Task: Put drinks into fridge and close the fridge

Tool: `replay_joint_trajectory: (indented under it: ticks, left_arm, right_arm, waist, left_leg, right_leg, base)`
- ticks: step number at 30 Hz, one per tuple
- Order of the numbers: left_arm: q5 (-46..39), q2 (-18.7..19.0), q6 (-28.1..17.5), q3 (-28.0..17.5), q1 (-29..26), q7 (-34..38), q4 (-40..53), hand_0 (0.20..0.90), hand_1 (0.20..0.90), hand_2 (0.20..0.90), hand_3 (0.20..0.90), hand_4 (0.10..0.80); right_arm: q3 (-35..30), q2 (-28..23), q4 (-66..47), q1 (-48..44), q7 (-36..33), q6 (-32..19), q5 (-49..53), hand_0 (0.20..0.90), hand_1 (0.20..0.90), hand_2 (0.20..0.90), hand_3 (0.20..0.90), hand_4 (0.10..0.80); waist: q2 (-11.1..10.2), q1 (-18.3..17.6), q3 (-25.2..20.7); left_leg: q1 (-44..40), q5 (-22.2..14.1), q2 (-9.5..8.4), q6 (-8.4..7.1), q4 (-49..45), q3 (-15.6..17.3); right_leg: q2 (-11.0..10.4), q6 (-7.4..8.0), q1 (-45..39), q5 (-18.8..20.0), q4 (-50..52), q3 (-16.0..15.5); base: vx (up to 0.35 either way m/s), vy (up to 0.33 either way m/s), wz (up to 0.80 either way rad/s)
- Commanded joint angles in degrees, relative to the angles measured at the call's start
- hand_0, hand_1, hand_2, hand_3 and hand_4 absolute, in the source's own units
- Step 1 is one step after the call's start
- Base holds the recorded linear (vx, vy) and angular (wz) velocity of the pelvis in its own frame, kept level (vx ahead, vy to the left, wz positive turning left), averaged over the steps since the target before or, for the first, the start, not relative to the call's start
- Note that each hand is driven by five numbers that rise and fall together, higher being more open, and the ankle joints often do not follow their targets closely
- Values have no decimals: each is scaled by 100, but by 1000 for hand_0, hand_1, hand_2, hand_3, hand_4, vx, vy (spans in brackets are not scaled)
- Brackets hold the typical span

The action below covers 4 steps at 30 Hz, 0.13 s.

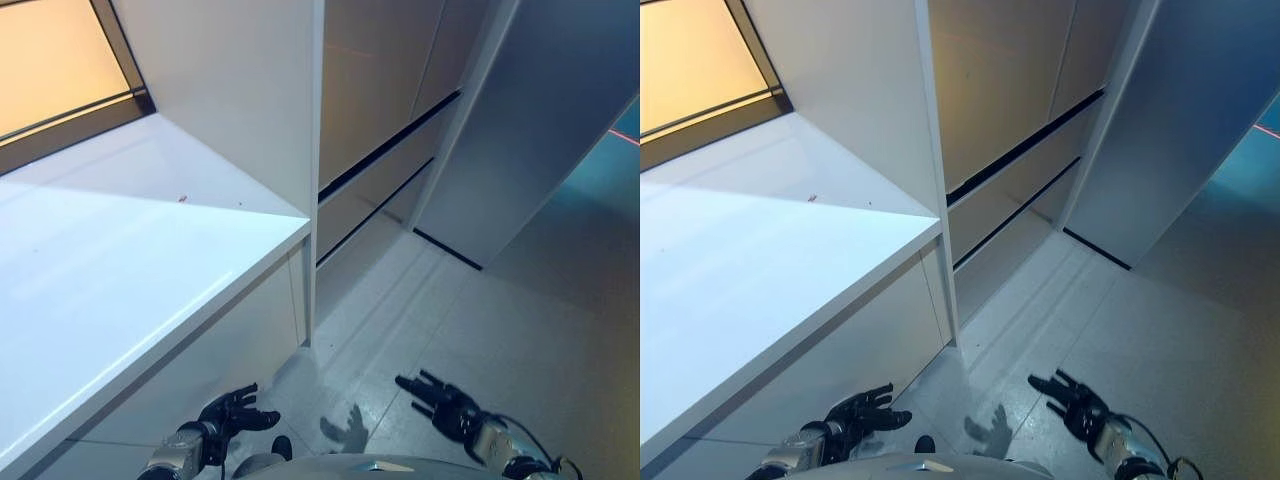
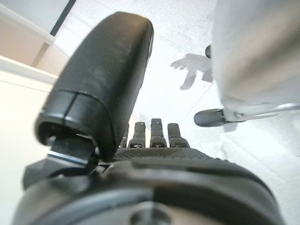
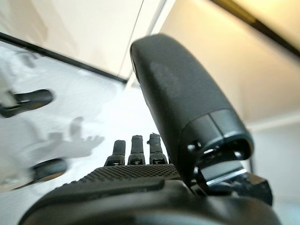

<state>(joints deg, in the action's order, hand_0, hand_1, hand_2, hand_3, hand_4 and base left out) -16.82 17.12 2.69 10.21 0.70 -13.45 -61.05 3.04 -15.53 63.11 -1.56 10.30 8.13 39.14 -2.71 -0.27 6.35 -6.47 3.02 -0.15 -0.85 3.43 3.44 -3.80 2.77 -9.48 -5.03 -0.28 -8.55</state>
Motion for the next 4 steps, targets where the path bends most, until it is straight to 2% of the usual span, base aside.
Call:
replay_joint_trajectory:
  ticks: [1,4]
  left_arm:
    - [-11,-118,-80,-251,-53,-125,-293,900,900,900,900,800]
    - [27,-158,-113,-335,-23,-83,-407,900,900,900,900,800]
  right_arm:
    - [-210,-49,36,-101,18,-355,-291,900,900,900,900,800]
    - [-189,-25,333,40,183,-384,-899,900,900,900,900,800]
  waist:
    - [222,0,9]
    - [269,-31,50]
  left_leg:
    - [87,-738,-177,167,-477,257]
    - [106,-777,-195,193,-563,208]
  right_leg:
    - [318,-58,462,33,359,-115]
    - [303,-84,482,-22,457,-107]
  base:
    - [-7,20,-15]
    - [-6,9,-3]
